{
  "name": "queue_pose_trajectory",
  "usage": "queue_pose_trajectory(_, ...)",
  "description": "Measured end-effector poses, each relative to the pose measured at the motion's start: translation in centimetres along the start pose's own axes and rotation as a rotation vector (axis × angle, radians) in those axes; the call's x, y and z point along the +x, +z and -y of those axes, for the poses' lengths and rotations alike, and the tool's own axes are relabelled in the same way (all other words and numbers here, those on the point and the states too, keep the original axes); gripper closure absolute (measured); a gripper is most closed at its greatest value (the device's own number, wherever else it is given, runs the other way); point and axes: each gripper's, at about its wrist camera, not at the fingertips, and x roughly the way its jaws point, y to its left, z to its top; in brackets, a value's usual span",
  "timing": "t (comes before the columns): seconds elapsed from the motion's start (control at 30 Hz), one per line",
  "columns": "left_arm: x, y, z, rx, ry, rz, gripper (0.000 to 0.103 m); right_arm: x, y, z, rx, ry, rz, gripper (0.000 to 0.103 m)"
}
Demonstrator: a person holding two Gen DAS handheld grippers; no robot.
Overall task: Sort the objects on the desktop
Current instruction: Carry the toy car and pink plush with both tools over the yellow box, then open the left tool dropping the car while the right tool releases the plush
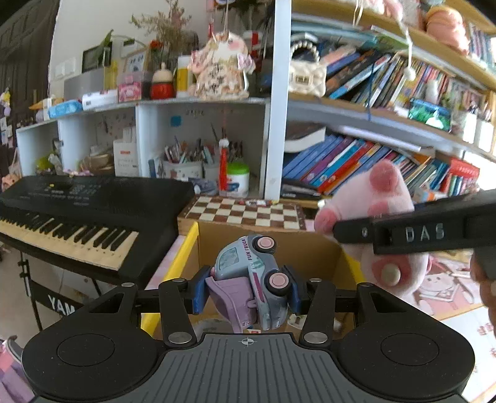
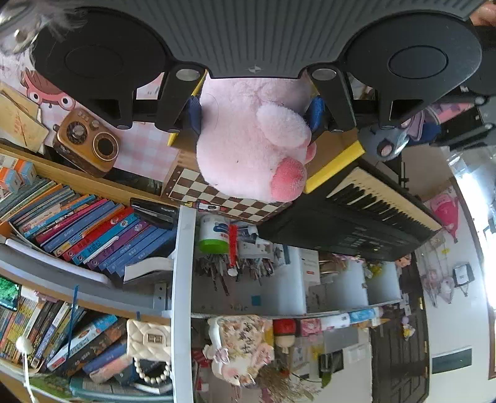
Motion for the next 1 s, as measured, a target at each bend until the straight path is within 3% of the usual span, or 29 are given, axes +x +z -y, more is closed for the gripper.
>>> queue_pose_trajectory(0.2, 4.3, -0.9, 1.5, 0.060, 0.007, -0.090, 0.056, 4.1, 0.5, 1.0, -0.023, 0.012, -0.042, 0.043)
queue_pose_trajectory(0.57, 9.0, -2.9, 4.4, 0.144, -0.053, -0.273, 0.056, 10.5, -0.6, 1.1, -0.114, 0.074, -0.184, 0.043)
queue_pose_trajectory(0.87, 9.8, -3.8, 4.7, 0.148, -0.075, -0.333, 0.056, 13.6, -1.9, 1.4, -0.152, 0.090, -0.290, 0.043)
queue_pose_trajectory(1.0, 10.1, -3.8, 4.5, 0.139, -0.084, -0.345, 0.056, 14.0, -2.3, 0.9, -0.214, 0.079, -0.297, 0.042)
